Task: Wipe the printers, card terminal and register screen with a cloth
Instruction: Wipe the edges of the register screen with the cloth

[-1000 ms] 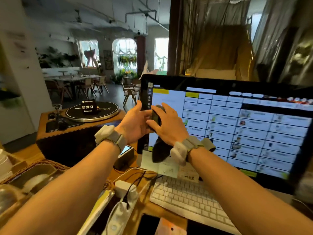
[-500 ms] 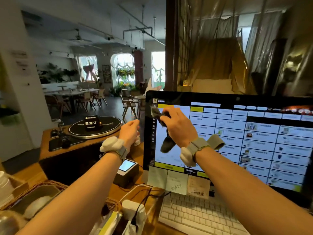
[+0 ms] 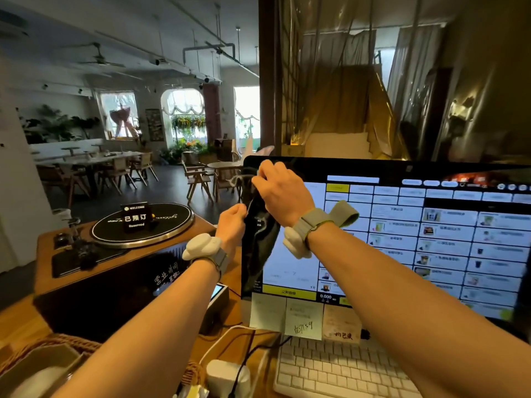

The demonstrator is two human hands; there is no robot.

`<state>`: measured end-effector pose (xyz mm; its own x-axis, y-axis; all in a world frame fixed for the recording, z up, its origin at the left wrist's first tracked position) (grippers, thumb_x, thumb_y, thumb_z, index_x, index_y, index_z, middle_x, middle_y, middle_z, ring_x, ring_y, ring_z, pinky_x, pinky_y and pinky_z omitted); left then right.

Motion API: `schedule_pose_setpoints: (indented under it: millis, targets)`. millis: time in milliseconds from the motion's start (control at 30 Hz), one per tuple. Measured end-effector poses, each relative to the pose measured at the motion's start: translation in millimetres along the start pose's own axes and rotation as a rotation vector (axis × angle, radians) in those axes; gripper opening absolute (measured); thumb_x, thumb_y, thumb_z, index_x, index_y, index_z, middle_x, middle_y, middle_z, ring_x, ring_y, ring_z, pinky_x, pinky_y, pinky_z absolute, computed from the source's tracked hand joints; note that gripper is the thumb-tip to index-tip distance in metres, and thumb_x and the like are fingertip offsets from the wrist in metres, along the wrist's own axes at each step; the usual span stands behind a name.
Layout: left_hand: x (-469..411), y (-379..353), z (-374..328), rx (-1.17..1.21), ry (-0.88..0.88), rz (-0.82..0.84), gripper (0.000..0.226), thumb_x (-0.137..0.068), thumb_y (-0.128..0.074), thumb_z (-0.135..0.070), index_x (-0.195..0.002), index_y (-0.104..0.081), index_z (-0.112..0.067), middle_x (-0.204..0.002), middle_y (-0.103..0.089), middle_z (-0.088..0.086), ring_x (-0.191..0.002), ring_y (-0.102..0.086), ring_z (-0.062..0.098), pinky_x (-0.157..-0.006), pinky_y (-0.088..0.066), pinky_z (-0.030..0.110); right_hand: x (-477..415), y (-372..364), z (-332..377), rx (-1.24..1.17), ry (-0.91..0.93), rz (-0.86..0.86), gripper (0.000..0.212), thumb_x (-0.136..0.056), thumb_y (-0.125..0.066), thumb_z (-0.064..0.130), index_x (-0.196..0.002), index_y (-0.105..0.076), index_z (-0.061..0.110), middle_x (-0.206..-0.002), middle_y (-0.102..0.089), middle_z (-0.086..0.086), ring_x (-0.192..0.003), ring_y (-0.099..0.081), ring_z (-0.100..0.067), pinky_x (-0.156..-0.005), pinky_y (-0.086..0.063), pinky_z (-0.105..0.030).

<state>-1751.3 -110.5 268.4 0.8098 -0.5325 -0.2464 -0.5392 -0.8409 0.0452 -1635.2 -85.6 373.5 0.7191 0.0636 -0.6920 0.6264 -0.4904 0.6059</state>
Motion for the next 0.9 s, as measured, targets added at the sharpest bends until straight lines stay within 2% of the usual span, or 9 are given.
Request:
schedule_pose_setpoints:
  millis: [67, 167, 233, 400, 500, 633, 767, 900]
  targets:
    - [0.7, -0.8, 0.9, -0.007, 0.017, 0.011, 0.033, -0.092, -0.039, -0.008, -0.063, -0.029, -0.022, -0.07, -0.026, 0.012, -0.073, -0.027, 0.021, -0.068, -0.026, 0.034, 1.5, 2.1, -7.5, 0.007, -0.021, 0.011, 0.025, -0.091, -0.03, -0.002, -0.098, -0.053, 0.002, -0.112, -0.048, -0.018, -0.089, -0.044, -0.032, -0.065, -0.028, -0.033]
    - [1.2, -1.4, 5.3, 0.038, 0.075, 0.02, 0.015, -0.092, -0.038, -0.013, -0.08, -0.045, -0.018, -0.085, -0.041, 0.009, -0.081, -0.036, 0.021, -0.074, -0.03, 0.035, 8.0, 6.9, -18.6, 0.027, -0.035, 0.022, 0.024, -0.09, -0.032, -0.003, -0.098, -0.054, 0.001, -0.114, -0.049, -0.019, -0.091, -0.045, -0.033, -0.065, -0.028, -0.032]
    - [1.5, -1.7, 8.2, 0.054, 0.098, 0.031, 0.014, -0.093, -0.039, -0.017, -0.088, -0.051, -0.02, -0.086, -0.047, 0.01, -0.081, -0.046, 0.02, -0.071, -0.038, 0.032, 14.5, 10.5, -29.0, 0.036, -0.049, 0.02, 0.023, -0.091, -0.033, -0.001, -0.098, -0.055, 0.002, -0.112, -0.05, -0.018, -0.09, -0.046, -0.033, -0.065, -0.028, -0.031]
    - [1.1, -6.1, 13.1, 0.08, 0.121, 0.034, 0.026, -0.095, -0.042, -0.023, -0.077, -0.06, -0.02, -0.075, -0.061, 0.001, -0.067, -0.059, 0.017, -0.058, -0.045, 0.024, 44.3, 22.1, -75.8, 0.061, -0.124, 0.018, 0.024, -0.097, -0.032, 0.006, -0.103, -0.055, 0.005, -0.109, -0.048, -0.015, -0.089, -0.046, -0.03, -0.068, -0.038, -0.032]
    - [-0.9, -3.8, 15.4, 0.109, 0.118, -0.028, 0.026, -0.094, -0.043, -0.021, -0.071, -0.055, -0.019, -0.072, -0.056, 0.002, -0.065, -0.053, 0.017, -0.058, -0.04, 0.026, 64.8, 29.5, -103.1, 0.087, -0.165, 0.017, 0.024, -0.095, -0.036, 0.006, -0.11, -0.056, 0.005, -0.11, -0.049, -0.016, -0.09, -0.048, -0.033, -0.066, -0.036, -0.034]
    - [-4.0, -4.7, 12.0, -0.033, 0.067, -0.142, 0.014, -0.09, -0.037, -0.012, -0.081, -0.048, -0.01, -0.087, -0.047, 0.012, -0.082, -0.041, 0.02, -0.071, -0.033, 0.036, 91.1, 42.6, -138.2, 0.081, -0.233, 0.029, 0.022, -0.09, -0.042, 0.001, -0.108, -0.055, 0.004, -0.105, -0.05, -0.018, -0.084, -0.048, -0.034, -0.06, -0.033, -0.032]
    - [-3.3, -3.9, 11.7, -0.077, 0.092, -0.218, 0.025, -0.088, -0.035, -0.009, -0.064, -0.039, -0.013, -0.087, -0.047, 0.014, -0.083, -0.042, 0.022, -0.072, -0.033, 0.038, 112.9, 52.8, -165.8, 0.078, -0.305, 0.024, 0.02, -0.085, -0.047, -0.002, -0.102, -0.055, 0.003, -0.1, -0.05, -0.018, -0.08, -0.05, -0.035, -0.057, -0.037, -0.033]
    - [5.8, -2.0, 9.3, -0.011, 0.152, -0.221, 0.025, -0.088, -0.04, -0.015, -0.064, -0.042, -0.018, -0.08, -0.047, 0.012, -0.08, -0.045, 0.022, -0.069, -0.035, 0.038, 111.7, 54.6, -166.9, 0.027, -0.351, -0.016, 0.02, -0.088, -0.045, 0.0, -0.104, -0.057, 0.003, -0.105, -0.05, -0.018, -0.087, -0.051, -0.035, -0.06, -0.043, -0.034]
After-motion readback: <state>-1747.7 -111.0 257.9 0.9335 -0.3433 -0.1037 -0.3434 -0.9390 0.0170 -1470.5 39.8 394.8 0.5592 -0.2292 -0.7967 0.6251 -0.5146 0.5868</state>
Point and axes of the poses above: each hand's wrist, its own x-axis away from the middle knuckle, its own y-axis out of the back of the hand, z = x × y, the point moved 8 cm from there along -x, towards the middle knuckle
